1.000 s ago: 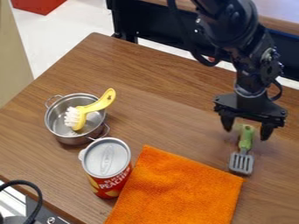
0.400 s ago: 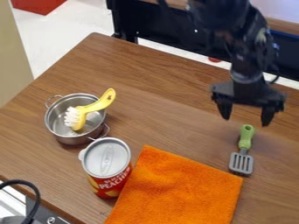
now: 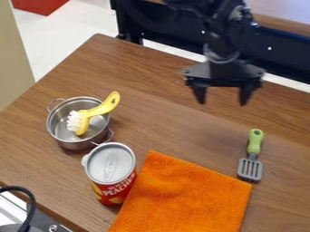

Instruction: Move green spatula to the right side of table

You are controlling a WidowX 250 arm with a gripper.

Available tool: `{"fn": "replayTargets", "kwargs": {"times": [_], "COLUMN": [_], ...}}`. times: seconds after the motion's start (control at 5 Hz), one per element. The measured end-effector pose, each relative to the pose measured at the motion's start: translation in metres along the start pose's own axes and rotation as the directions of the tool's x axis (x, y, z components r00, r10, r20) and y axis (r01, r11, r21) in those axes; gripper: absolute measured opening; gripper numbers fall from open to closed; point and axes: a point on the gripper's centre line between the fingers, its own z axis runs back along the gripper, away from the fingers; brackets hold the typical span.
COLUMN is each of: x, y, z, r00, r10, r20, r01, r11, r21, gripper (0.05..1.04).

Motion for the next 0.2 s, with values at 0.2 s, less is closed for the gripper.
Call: {"fn": "replayTargets", "kwargs": {"times": [0.2], "x": [0.0055], "y": [0.0382], "z": [0.0072], "r00": [0.997], "r10": [0.074], "r20": [0.028], "r01": [-0.074], "r11": [0.997], "r21": [0.025], "gripper": [0.999]}}
